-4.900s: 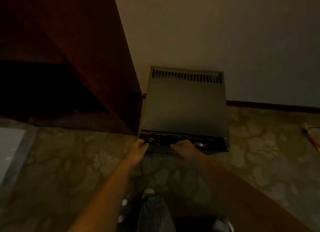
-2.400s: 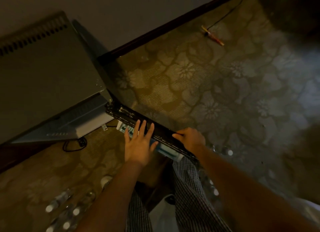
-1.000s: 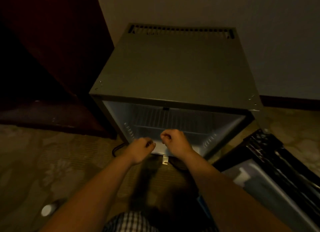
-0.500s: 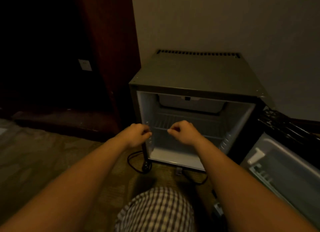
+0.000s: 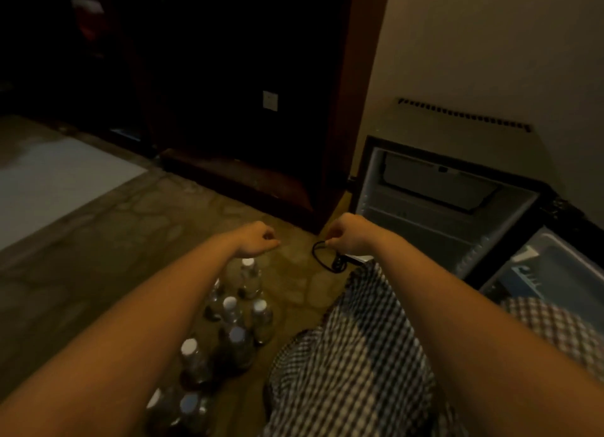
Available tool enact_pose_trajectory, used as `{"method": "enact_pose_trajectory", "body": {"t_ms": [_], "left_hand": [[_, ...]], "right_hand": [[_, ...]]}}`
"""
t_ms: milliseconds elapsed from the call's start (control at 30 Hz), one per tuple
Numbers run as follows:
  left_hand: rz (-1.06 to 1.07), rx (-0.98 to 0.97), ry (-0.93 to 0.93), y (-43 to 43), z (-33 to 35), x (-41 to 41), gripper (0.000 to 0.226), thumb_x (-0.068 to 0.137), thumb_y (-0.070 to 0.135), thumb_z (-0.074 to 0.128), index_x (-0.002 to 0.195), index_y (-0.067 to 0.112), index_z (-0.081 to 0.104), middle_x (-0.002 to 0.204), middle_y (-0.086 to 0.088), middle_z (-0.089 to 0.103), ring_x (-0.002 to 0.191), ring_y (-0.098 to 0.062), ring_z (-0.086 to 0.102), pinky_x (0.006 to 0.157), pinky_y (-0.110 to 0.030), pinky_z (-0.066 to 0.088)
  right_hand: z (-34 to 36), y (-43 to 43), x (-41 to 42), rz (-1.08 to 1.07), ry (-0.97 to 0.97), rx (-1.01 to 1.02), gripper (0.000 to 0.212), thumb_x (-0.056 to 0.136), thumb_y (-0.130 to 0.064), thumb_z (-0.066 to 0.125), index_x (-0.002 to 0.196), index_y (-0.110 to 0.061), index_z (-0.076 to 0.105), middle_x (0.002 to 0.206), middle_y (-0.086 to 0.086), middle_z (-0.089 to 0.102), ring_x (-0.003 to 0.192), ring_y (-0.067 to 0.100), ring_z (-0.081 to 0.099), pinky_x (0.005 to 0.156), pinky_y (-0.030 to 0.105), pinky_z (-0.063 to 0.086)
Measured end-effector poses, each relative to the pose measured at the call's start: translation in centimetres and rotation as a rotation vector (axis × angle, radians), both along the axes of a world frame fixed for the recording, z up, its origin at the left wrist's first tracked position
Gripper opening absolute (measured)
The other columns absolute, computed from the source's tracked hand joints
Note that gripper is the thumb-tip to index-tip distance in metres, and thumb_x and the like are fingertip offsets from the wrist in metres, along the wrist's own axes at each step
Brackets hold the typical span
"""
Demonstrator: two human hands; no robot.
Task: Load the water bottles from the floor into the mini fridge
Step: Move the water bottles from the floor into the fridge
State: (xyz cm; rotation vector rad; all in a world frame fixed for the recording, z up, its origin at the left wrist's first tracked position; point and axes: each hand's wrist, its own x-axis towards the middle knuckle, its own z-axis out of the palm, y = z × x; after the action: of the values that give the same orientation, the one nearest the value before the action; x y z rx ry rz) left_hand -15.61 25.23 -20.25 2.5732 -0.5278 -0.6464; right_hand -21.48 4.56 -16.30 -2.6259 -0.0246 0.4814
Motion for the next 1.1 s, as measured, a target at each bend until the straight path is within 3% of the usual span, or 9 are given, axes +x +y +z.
{"method": "enact_pose_trajectory", "body": {"t_ms": [67, 300, 500, 633, 767, 867, 933, 1033, 1100], "left_hand": [[0.018, 0.000, 0.073, 2.2, -1.2, -0.8, 0.035, 0.094, 0.023, 0.048, 0.121, 0.003, 0.057, 0.119, -0.014, 0.060, 0.109, -0.028, 0.057, 0.092, -0.034, 0.044], [0.133, -0.064, 0.245, 7.0, -7.4, -3.2, 0.028, 0.092, 0.021, 0.051, 0.115, 0.008, 0.058, 0.117, -0.014, 0.060, 0.109, -0.026, 0.057, 0.096, -0.036, 0.045], [0.223, -0.122, 0.338, 7.2, -14.0, -4.2, 0.026, 0.091, 0.017, 0.053, 0.114, 0.007, 0.059, 0.118, -0.014, 0.060, 0.111, -0.026, 0.056, 0.097, -0.035, 0.045], [0.289, -0.130, 0.384, 6.3, -17.3, -3.3, 0.035, 0.091, 0.018, 0.052, 0.125, 0.006, 0.052, 0.125, -0.014, 0.056, 0.117, -0.026, 0.052, 0.099, -0.034, 0.042], [0.286, -0.139, 0.436, 5.3, -19.4, -1.9, 0.042, 0.091, 0.017, 0.054, 0.131, 0.007, 0.047, 0.131, -0.013, 0.053, 0.123, -0.027, 0.049, 0.101, -0.034, 0.040], [0.264, -0.123, 0.490, 4.8, -20.3, -1.2, 0.048, 0.091, 0.019, 0.053, 0.136, 0.008, 0.042, 0.139, -0.012, 0.047, 0.128, -0.026, 0.045, 0.108, -0.035, 0.036], [0.264, -0.127, 0.516, 4.7, -21.1, -1.0, 0.051, 0.090, 0.016, 0.055, 0.137, 0.007, 0.040, 0.141, -0.013, 0.046, 0.130, -0.027, 0.043, 0.108, -0.035, 0.034], [0.291, -0.135, 0.541, 5.0, -22.0, -0.8, 0.055, 0.087, 0.011, 0.059, 0.137, 0.008, 0.040, 0.140, -0.014, 0.047, 0.129, -0.027, 0.045, 0.109, -0.036, 0.035], [0.312, -0.148, 0.558, 5.0, -22.1, -0.7, 0.056, 0.086, 0.009, 0.060, 0.138, 0.009, 0.039, 0.137, -0.013, 0.050, 0.128, -0.026, 0.046, 0.108, -0.035, 0.036]], "right_hand": [[-0.9, 2.5, -0.1, 0.021, -0.002, -0.015, 0.029, 0.093, -0.022, 0.054, 0.118, -0.009, 0.062, 0.122, 0.008, 0.060, 0.110, 0.023, 0.057, 0.081, 0.028, 0.043], [-7.3, 8.3, 0.8, 0.140, 0.132, -0.037, 0.028, 0.090, -0.021, 0.057, 0.116, -0.012, 0.062, 0.120, 0.007, 0.061, 0.105, 0.020, 0.059, 0.082, 0.028, 0.046], [-15.0, 9.7, 2.4, 0.067, 0.215, -0.087, 0.036, 0.088, -0.018, 0.059, 0.124, -0.013, 0.055, 0.123, 0.011, 0.058, 0.110, 0.025, 0.057, 0.081, 0.030, 0.048], [-19.4, 10.2, 3.1, 0.030, 0.263, -0.033, 0.041, 0.086, -0.019, 0.061, 0.126, -0.015, 0.053, 0.121, 0.012, 0.058, 0.108, 0.026, 0.057, 0.080, 0.031, 0.047], [-22.2, 11.1, 3.8, 0.071, 0.277, 0.045, 0.025, 0.086, -0.019, 0.062, 0.111, -0.015, 0.061, 0.101, 0.008, 0.062, 0.089, 0.018, 0.055, 0.071, 0.029, 0.043], [-23.3, 11.8, 4.6, 0.113, 0.293, 0.062, 0.006, 0.087, -0.019, 0.060, 0.093, -0.021, 0.061, 0.109, 0.010, 0.063, 0.095, 0.023, 0.058, 0.071, 0.027, 0.036], [-23.9, 12.1, 5.1, 0.149, 0.297, 0.039, 0.005, 0.088, -0.019, 0.058, 0.084, -0.020, 0.055, 0.110, 0.013, 0.063, 0.100, 0.027, 0.058, 0.070, 0.026, 0.033], [-24.6, 12.5, 5.6, 0.159, 0.306, 0.019, 0.018, 0.088, -0.020, 0.056, 0.102, -0.009, 0.058, 0.112, 0.014, 0.062, 0.102, 0.029, 0.058, 0.070, 0.029, 0.038], [-24.9, 12.6, 6.0, 0.151, 0.315, 0.007, 0.030, 0.089, -0.022, 0.055, 0.116, -0.009, 0.057, 0.119, 0.015, 0.060, 0.107, 0.030, 0.057, 0.082, 0.033, 0.044]]}}
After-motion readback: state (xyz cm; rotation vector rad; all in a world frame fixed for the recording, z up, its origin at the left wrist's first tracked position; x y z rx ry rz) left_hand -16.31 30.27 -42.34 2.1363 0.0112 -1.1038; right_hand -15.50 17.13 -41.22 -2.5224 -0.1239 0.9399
